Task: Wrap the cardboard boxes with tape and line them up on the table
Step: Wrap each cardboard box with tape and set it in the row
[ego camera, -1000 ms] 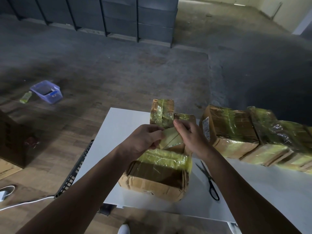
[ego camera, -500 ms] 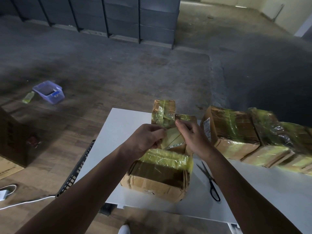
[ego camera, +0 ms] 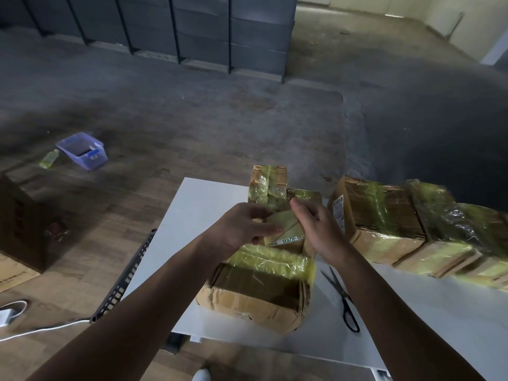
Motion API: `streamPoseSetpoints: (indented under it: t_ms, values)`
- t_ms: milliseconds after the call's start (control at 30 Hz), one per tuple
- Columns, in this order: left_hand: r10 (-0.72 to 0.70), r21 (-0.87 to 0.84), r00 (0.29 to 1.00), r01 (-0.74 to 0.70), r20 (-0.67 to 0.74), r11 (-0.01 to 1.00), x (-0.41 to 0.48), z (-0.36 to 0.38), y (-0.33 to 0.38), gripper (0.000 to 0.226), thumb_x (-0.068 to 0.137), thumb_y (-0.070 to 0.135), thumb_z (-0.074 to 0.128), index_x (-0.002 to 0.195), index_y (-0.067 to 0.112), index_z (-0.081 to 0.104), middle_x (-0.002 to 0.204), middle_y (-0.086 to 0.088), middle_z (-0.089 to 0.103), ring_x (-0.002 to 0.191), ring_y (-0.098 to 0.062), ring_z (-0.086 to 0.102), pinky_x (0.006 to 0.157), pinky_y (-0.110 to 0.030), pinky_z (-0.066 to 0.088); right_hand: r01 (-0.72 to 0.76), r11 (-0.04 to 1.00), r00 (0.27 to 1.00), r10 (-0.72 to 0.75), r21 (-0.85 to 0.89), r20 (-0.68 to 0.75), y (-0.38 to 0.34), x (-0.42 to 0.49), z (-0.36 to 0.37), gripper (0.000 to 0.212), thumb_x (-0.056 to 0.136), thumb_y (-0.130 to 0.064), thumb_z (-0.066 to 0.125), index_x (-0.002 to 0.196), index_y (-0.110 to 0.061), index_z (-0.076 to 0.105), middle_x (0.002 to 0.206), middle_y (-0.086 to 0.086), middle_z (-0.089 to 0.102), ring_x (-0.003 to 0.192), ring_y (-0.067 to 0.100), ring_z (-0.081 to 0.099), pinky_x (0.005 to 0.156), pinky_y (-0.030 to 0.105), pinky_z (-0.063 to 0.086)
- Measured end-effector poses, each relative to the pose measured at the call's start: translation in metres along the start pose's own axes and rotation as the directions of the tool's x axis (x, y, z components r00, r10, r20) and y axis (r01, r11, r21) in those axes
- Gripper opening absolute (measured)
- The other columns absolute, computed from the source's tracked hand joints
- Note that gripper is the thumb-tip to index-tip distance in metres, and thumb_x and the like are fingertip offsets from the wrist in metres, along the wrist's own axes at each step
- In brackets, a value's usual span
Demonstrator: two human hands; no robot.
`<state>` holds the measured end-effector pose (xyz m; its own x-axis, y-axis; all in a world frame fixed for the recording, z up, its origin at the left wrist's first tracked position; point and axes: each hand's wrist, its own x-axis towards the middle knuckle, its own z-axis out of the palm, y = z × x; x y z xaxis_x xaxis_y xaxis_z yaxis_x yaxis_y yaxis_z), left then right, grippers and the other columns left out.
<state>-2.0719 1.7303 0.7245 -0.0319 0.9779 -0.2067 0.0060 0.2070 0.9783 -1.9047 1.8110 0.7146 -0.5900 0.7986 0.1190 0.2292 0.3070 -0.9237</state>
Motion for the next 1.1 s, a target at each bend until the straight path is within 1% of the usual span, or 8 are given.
streamPoseSetpoints:
  t_ms: [100, 267, 400, 567, 733, 867, 1000, 1100]
  values:
    - [-0.020, -0.003, 1.000, 0.020, 0.005, 1.000, -0.001, 0.001, 0.004, 0.008, 0.076, 0.013, 0.077, 0.082, 0.015, 0.072, 0.075, -0.006, 0.059, 0.059, -0.013, 0.048, 0.052, -0.021, 0.038, 0.001, 1.000, 0.999, -0.002, -0.029, -0.034, 0.001, 0.001, 0.001, 0.052, 0.101, -0.037, 0.042, 0.080, 0.010, 0.051, 0.074, 0.034, 0.046, 0.067, 0.042, 0.048, 0.059, 0.030, 0.035]
    - [-0.033, 0.052, 0.999, 0.033, 0.006, 0.998, 0.001, 0.001, 0.006, 0.007, 0.082, 0.008, 0.069, 0.088, 0.011, 0.070, 0.075, -0.006, 0.058, 0.058, -0.012, 0.048, 0.052, -0.020, 0.038, 0.010, 0.994, 1.000, -0.012, -0.112, -0.015, -0.002, 0.006, 0.001, 0.047, 0.100, -0.039, 0.045, 0.072, -0.003, 0.055, 0.058, 0.002, 0.045, 0.056, 0.020, 0.047, 0.053, 0.027, 0.034]
    - [-0.045, 0.036, 0.999, 0.045, -0.004, 0.998, 0.001, 0.001, 0.005, 0.014, 0.084, 0.003, 0.065, 0.098, 0.005, 0.069, 0.073, 0.000, 0.060, 0.056, -0.007, 0.050, 0.051, -0.017, 0.040, 0.014, 0.994, 1.000, -0.016, -0.108, -0.013, -0.003, 0.006, 0.000, 0.046, 0.101, -0.036, 0.044, 0.076, 0.000, 0.058, 0.063, 0.016, 0.050, 0.059, 0.032, 0.050, 0.052, 0.028, 0.034]
    - [-0.024, -0.002, 1.000, 0.024, -0.004, 1.000, 0.001, 0.000, 0.003, 0.018, 0.081, 0.003, 0.066, 0.099, 0.002, 0.068, 0.069, 0.003, 0.058, 0.056, -0.006, 0.050, 0.050, -0.016, 0.040, 0.002, 0.989, 1.000, -0.005, -0.146, -0.024, -0.007, 0.007, 0.000, 0.042, 0.101, -0.033, 0.046, 0.062, -0.020, 0.054, 0.051, -0.011, 0.047, 0.048, 0.004, 0.043, 0.047, 0.018, 0.031]
    - [-0.016, 0.021, 1.000, 0.016, 0.003, 1.000, 0.002, 0.001, 0.005, 0.007, 0.084, 0.011, 0.072, 0.089, 0.011, 0.067, 0.075, 0.002, 0.058, 0.056, -0.005, 0.050, 0.052, -0.018, 0.039, 0.055, 0.975, 0.998, -0.060, -0.217, -0.018, -0.012, 0.008, 0.001, 0.044, 0.101, -0.031, 0.046, 0.063, -0.010, 0.048, 0.054, -0.003, 0.040, 0.049, 0.009, 0.038, 0.047, 0.021, 0.026]
    - [-0.032, 0.108, 0.999, 0.032, 0.000, 0.994, 0.002, 0.002, 0.008, 0.028, 0.071, 0.026, 0.072, 0.093, 0.010, 0.066, 0.081, -0.002, 0.059, 0.064, -0.009, 0.052, 0.057, -0.021, 0.039, 0.073, 0.971, 0.997, -0.076, -0.227, -0.005, -0.014, 0.009, 0.001, 0.046, 0.101, -0.031, 0.045, 0.067, 0.000, 0.050, 0.058, 0.011, 0.043, 0.052, 0.015, 0.041, 0.048, 0.023, 0.027]
    - [-0.020, 0.079, 0.999, 0.018, 0.028, 0.997, 0.001, 0.000, 0.007, 0.031, 0.068, 0.022, 0.067, 0.095, 0.007, 0.067, 0.077, 0.002, 0.059, 0.063, -0.006, 0.053, 0.056, -0.019, 0.040, 0.058, 0.981, 0.998, -0.057, -0.187, 0.008, -0.015, 0.009, -0.001, 0.048, 0.101, -0.033, 0.045, 0.072, 0.003, 0.052, 0.064, 0.023, 0.048, 0.053, 0.019, 0.044, 0.050, 0.026, 0.029]
    - [-0.025, 0.028, 0.999, 0.024, 0.037, 0.999, 0.000, 0.000, 0.006, 0.035, 0.069, 0.018, 0.065, 0.099, 0.001, 0.065, 0.077, 0.001, 0.060, 0.063, -0.006, 0.054, 0.055, -0.018, 0.041, 0.041, 0.986, 0.999, -0.040, -0.162, 0.010, -0.013, 0.010, -0.002, 0.048, 0.101, -0.038, 0.045, 0.073, 0.000, 0.055, 0.062, 0.017, 0.048, 0.053, 0.017, 0.045, 0.049, 0.022, 0.031]
